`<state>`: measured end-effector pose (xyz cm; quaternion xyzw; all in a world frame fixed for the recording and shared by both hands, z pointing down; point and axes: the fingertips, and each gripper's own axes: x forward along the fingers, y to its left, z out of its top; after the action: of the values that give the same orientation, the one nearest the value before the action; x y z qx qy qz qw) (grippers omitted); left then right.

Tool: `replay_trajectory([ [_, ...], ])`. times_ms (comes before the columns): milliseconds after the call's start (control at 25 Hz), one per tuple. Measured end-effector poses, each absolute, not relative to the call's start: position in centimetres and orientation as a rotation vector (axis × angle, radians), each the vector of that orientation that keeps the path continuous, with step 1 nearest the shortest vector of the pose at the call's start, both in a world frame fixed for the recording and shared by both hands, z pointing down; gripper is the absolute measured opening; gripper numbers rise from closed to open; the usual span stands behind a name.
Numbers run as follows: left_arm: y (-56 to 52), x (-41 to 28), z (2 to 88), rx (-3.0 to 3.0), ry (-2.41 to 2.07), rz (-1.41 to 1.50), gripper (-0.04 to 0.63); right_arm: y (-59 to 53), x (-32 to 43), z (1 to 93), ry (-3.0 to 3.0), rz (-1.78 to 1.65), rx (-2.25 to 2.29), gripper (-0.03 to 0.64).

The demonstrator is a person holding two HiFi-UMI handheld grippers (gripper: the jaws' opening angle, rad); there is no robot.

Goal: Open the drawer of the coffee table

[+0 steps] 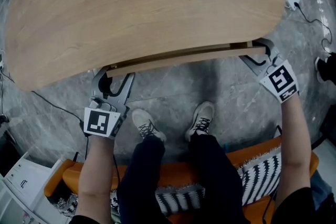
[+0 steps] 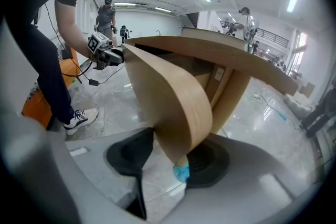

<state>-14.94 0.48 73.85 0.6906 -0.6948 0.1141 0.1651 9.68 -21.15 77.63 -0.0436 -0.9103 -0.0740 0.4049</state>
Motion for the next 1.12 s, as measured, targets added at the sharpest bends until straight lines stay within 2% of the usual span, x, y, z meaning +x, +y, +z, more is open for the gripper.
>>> replay_trajectory([
  [320,1.7,-14.0,73.4,1.948,-1.962,0.305,0.19,-19.9,10.8,77.7,-2.267,-0.182,-0.153,0.175],
  [1120,8.3,-8.6,73.8,1.903,-1.834,0.279,0.189,-13.2,16.6,78.1,-2.177,-0.165,-0.178,0.167],
])
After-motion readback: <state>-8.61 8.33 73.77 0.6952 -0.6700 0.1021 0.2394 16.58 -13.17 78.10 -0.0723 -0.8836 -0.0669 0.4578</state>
